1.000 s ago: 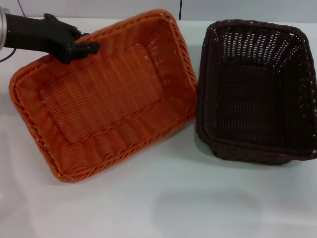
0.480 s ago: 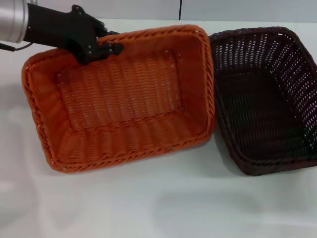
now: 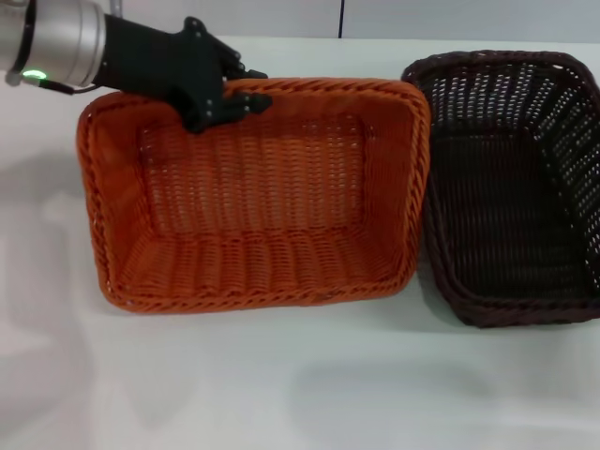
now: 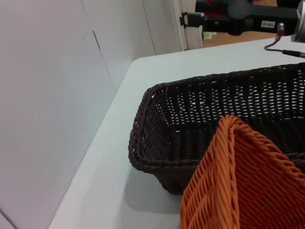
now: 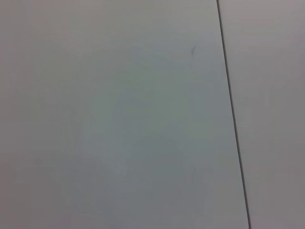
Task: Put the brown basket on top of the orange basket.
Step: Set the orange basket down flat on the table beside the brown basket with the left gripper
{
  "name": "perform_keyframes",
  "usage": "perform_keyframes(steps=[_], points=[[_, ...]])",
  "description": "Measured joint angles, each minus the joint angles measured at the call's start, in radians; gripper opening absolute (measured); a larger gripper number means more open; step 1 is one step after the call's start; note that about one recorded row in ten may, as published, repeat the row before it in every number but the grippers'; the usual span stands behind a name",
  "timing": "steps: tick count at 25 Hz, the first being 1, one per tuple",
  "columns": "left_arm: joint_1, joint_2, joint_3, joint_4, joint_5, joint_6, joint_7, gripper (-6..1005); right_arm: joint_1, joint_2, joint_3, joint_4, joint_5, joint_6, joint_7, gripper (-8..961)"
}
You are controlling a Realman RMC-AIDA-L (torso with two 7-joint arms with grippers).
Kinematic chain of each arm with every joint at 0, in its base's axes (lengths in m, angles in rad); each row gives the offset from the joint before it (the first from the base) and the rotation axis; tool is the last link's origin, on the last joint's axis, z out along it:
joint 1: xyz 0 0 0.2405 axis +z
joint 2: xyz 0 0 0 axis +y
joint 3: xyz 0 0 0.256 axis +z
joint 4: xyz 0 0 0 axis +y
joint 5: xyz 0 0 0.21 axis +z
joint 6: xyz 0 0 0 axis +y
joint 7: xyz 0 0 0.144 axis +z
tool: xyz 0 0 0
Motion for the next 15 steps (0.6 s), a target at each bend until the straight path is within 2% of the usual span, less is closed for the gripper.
perform_keyframes(steps=[8, 15], points=[[-0.033, -0.016, 0.002, -0.042, 0.011, 0.106, 0.016, 263, -0.001, 0.000, -0.001, 0.003, -0.004, 0.000, 0.000, 787], [-0.059, -0.019, 0.004, -0.074, 0.014, 0.136, 0.017, 282, -0.002, 0.000, -0.006, 0.004, -0.006, 0.000, 0.000, 787]])
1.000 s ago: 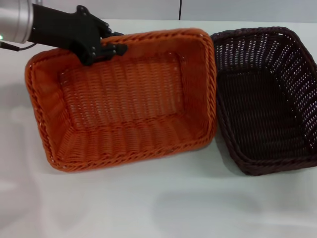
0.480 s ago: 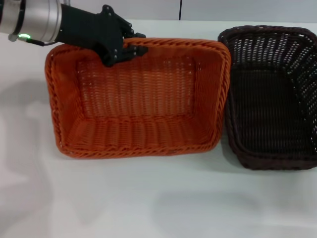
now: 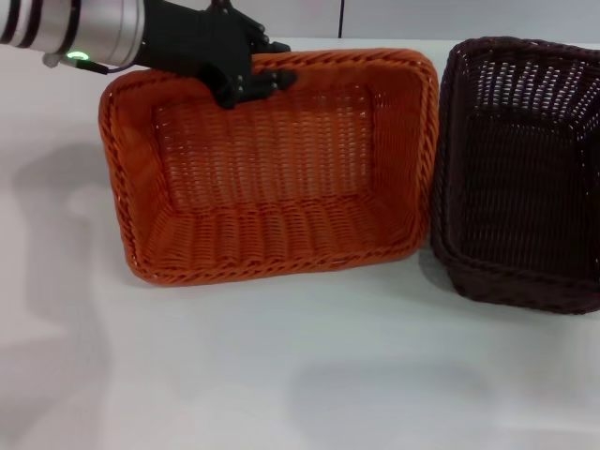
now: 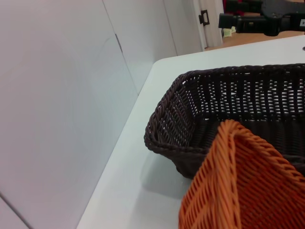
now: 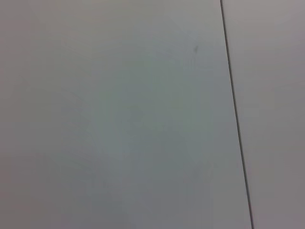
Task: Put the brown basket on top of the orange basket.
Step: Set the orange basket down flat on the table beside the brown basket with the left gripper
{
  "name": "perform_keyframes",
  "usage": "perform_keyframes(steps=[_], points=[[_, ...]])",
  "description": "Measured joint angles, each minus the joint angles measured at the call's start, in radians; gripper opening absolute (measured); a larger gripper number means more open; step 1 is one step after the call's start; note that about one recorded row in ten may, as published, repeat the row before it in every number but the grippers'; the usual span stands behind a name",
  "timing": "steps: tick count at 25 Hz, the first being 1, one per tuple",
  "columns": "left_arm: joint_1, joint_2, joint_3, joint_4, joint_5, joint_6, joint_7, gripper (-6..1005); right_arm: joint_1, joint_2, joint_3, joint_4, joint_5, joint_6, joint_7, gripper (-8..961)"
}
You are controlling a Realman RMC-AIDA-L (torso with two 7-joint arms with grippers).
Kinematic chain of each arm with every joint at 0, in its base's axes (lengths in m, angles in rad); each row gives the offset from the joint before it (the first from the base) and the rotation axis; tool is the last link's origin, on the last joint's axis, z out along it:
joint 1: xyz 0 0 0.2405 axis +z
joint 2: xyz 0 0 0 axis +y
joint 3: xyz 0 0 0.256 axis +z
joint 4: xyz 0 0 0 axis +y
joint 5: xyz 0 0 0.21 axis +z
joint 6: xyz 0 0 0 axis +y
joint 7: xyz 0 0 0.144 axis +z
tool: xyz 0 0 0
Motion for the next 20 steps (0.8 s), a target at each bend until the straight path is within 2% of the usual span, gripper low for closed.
perform_keyframes(steps=[5, 15, 16, 20], points=[[-0.019, 0.000, 0.011, -0.014, -0.001, 0.030, 0.001, 295, 0.001, -0.001, -0.008, 0.000, 0.000, 0.000, 0.000, 787], [-0.024, -0.004, 0.092, -0.016, 0.002, 0.127, 0.012, 607, 0.000, -0.002, -0.008, 0.002, 0.000, 0.010, 0.000, 787], [-0.024, -0.006, 0.112, -0.015, 0.002, 0.194, 0.022, 634, 0.000, -0.002, -0.008, 0.002, 0.000, 0.011, 0.000, 787], [-0.027, -0.007, 0.122, -0.014, 0.001, 0.235, 0.031, 742, -0.001, -0.002, -0.008, 0.002, 0.000, 0.013, 0.000, 786]])
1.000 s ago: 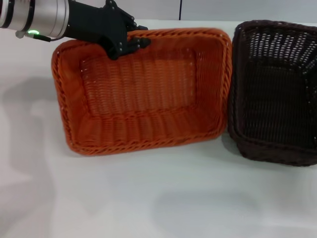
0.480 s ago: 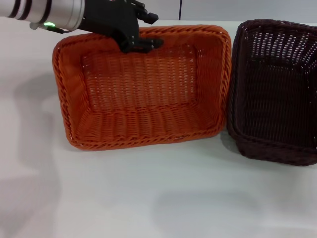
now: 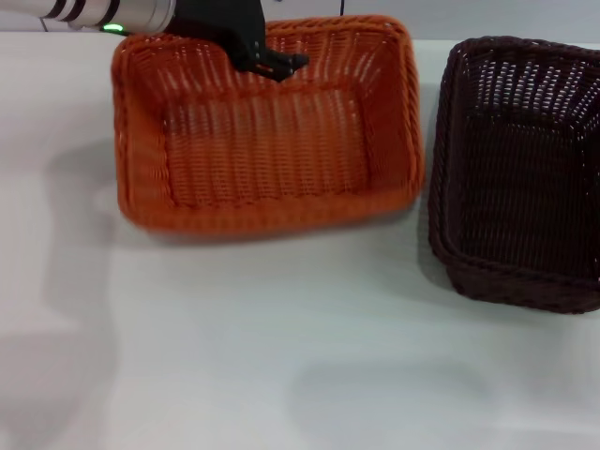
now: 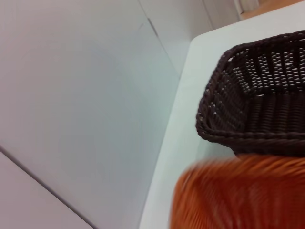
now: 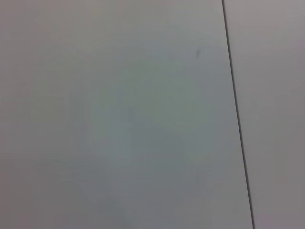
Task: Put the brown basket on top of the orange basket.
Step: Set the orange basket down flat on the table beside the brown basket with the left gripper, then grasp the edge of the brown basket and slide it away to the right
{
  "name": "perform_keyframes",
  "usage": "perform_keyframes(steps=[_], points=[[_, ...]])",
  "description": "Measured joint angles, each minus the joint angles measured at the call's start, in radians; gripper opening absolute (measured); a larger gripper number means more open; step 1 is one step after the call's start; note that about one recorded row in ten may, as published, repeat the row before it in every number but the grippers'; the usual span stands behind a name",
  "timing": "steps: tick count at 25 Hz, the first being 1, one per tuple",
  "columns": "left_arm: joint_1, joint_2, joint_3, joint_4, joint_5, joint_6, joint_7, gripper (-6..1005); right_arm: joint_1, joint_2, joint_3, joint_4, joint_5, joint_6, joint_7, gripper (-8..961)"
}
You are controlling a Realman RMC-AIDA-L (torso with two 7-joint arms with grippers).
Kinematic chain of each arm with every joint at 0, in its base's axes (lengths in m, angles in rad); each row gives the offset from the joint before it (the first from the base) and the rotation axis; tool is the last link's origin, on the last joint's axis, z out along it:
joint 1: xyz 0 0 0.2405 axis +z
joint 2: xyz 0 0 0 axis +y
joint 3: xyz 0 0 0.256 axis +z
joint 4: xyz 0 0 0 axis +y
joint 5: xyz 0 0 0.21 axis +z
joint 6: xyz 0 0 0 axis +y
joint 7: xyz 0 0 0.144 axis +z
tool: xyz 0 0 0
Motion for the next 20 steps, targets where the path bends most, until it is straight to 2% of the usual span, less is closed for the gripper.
perform_keyframes(steps=[4, 6, 7, 10, 11, 13, 14, 15, 16, 17, 18, 19, 20], points=[[0.007, -0.003, 0.004, 0.036, -0.011, 0.035, 0.003, 848, -0.001, 0.000, 0.000, 0.000, 0.002, 0.001, 0.000, 786], [0.024, -0.004, 0.007, 0.063, -0.020, 0.063, 0.003, 848, -0.001, 0.000, 0.000, 0.000, 0.002, 0.001, 0.000, 786], [0.083, -0.007, 0.041, 0.124, -0.067, 0.172, 0.002, 847, -0.002, 0.000, 0.000, 0.000, 0.002, 0.001, 0.000, 786], [0.193, -0.007, 0.162, 0.200, -0.164, 0.444, 0.005, 847, -0.003, 0.001, 0.000, -0.002, 0.004, 0.001, 0.000, 787], [0.193, -0.007, 0.162, 0.200, -0.164, 0.444, 0.005, 847, -0.003, 0.001, 0.000, -0.002, 0.004, 0.001, 0.000, 787], [0.314, 0.002, 0.440, 0.247, -0.242, 0.996, -0.005, 847, -0.003, 0.001, 0.000, -0.004, 0.005, 0.003, 0.000, 787], [0.314, 0.002, 0.440, 0.247, -0.242, 0.996, -0.005, 847, -0.003, 0.001, 0.000, -0.004, 0.005, 0.003, 0.000, 787], [0.328, 0.004, 0.492, 0.241, -0.227, 1.163, -0.030, 847, -0.001, 0.000, 0.000, -0.005, 0.004, 0.005, 0.000, 786], [0.354, 0.003, 0.543, 0.232, -0.160, 1.440, -0.112, 847, -0.001, 0.000, 0.000, -0.005, 0.004, 0.005, 0.000, 786], [0.361, 0.002, 0.549, 0.231, -0.141, 1.505, -0.137, 847, 0.001, 0.000, 0.000, -0.005, 0.003, 0.006, 0.000, 786], [0.425, 0.000, 0.581, 0.230, -0.051, 1.778, -0.319, 847, 0.003, -0.001, -0.003, -0.006, 0.000, 0.014, 0.000, 786], [0.425, 0.000, 0.581, 0.230, -0.051, 1.778, -0.319, 848, 0.003, -0.001, -0.006, -0.007, 0.000, 0.025, 0.000, 786], [0.503, 0.004, 0.621, 0.222, 0.022, 1.951, -0.533, 848, 0.001, -0.002, -0.014, -0.008, -0.001, 0.043, 0.000, 786]])
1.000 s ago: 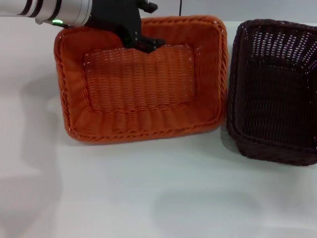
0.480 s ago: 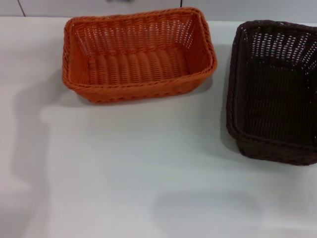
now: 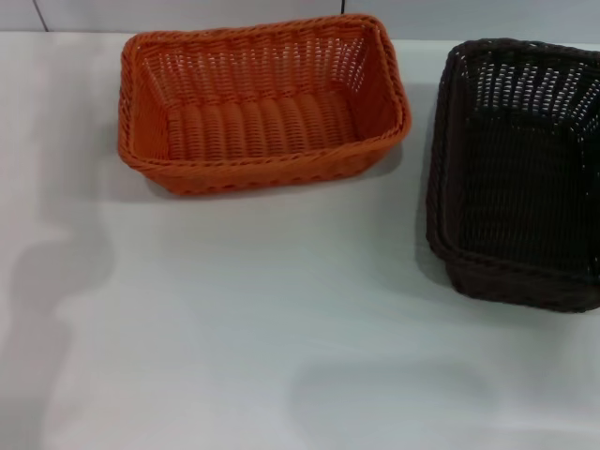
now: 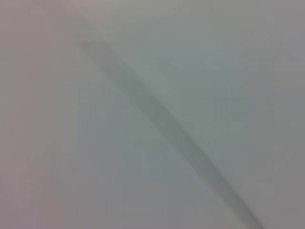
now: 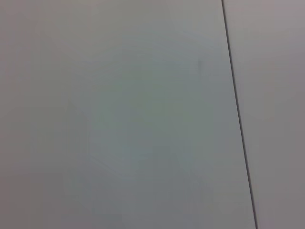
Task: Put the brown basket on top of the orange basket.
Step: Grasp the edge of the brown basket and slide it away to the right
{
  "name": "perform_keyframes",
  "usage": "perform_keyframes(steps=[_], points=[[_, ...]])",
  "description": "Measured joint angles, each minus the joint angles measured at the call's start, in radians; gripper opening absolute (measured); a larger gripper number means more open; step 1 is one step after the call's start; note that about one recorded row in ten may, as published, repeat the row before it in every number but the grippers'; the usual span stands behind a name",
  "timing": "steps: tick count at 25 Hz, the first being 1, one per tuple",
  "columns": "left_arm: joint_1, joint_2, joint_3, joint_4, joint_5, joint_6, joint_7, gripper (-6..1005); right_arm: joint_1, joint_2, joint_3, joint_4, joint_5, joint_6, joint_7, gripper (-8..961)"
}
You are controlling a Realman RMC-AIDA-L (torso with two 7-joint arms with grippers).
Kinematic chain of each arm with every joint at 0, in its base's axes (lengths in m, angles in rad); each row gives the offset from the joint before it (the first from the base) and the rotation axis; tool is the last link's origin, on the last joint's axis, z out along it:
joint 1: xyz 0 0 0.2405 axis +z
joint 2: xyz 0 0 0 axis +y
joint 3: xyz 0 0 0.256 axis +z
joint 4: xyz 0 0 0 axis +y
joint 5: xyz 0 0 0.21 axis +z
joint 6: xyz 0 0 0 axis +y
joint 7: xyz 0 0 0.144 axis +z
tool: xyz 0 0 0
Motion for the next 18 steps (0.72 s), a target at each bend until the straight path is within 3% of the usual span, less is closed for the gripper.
perform_keyframes(steps=[2, 3, 4, 5, 6, 7, 8, 9, 10, 11, 12, 13, 14, 15, 16, 17, 18], points=[[0.068, 0.006, 0.020, -0.029, 0.090, 0.135, -0.221, 848, -0.001, 0.000, -0.013, -0.001, 0.000, 0.026, 0.000, 786], [0.148, 0.013, 0.011, -0.120, 0.226, 0.284, -0.519, 848, -0.003, 0.000, -0.042, -0.008, -0.001, 0.071, 0.000, 786], [0.148, 0.013, 0.011, -0.120, 0.226, 0.284, -0.519, 848, -0.003, 0.000, -0.042, -0.008, -0.001, 0.071, 0.000, 786], [0.189, 0.016, -0.038, -0.269, 0.358, 0.431, -0.845, 848, -0.004, -0.001, -0.072, -0.036, -0.002, 0.103, 0.000, 785], [0.189, 0.016, -0.038, -0.269, 0.358, 0.431, -0.845, 848, -0.004, -0.001, -0.072, -0.036, -0.002, 0.103, 0.000, 785], [0.193, 0.015, -0.069, -0.363, 0.402, 0.497, -0.994, 848, -0.003, -0.003, -0.090, -0.062, -0.014, 0.109, 0.000, 785], [0.181, 0.007, -0.115, -0.527, 0.442, 0.577, -1.198, 848, 0.006, -0.009, -0.109, -0.106, -0.068, 0.099, 0.000, 785], [0.181, 0.007, -0.115, -0.527, 0.442, 0.577, -1.198, 848, 0.006, -0.009, -0.109, -0.106, -0.068, 0.099, 0.000, 785], [0.169, -0.001, -0.146, -0.666, 0.453, 0.617, -1.322, 848, 0.016, -0.021, -0.107, -0.179, -0.160, 0.028, 0.000, 785], [0.169, -0.001, -0.146, -0.666, 0.453, 0.617, -1.322, 848, 0.016, -0.021, -0.107, -0.179, -0.160, 0.028, 0.000, 785], [0.166, -0.003, -0.153, -0.718, 0.452, 0.626, -1.347, 848, 0.017, -0.033, -0.097, -0.241, -0.193, -0.030, 0.000, 785], [0.161, -0.004, -0.157, -0.810, 0.450, 0.636, -1.344, 848, 0.013, -0.072, -0.067, -0.398, -0.236, -0.204, 0.000, 785], [0.161, -0.004, -0.157, -0.810, 0.450, 0.636, -1.344, 848, 0.013, -0.072, -0.067, -0.398, -0.236, -0.204, 0.000, 785], [0.158, -0.004, -0.157, -0.846, 0.450, 0.640, -1.330, 847, 0.011, -0.113, -0.018, -0.572, -0.256, -0.434, -0.001, 784], [0.156, -0.004, -0.157, -0.873, 0.449, 0.644, -1.317, 847, 0.011, -0.113, -0.018, -0.572, -0.256, -0.434, -0.001, 784], [0.153, -0.004, -0.157, -0.896, 0.449, 0.647, -1.308, 847, 0.018, -0.134, 0.037, -0.690, -0.262, -0.610, -0.004, 784], [0.147, -0.004, -0.159, -0.931, 0.450, 0.652, -1.289, 847, 0.039, -0.144, 0.147, -0.845, -0.263, -0.894, -0.007, 784]])
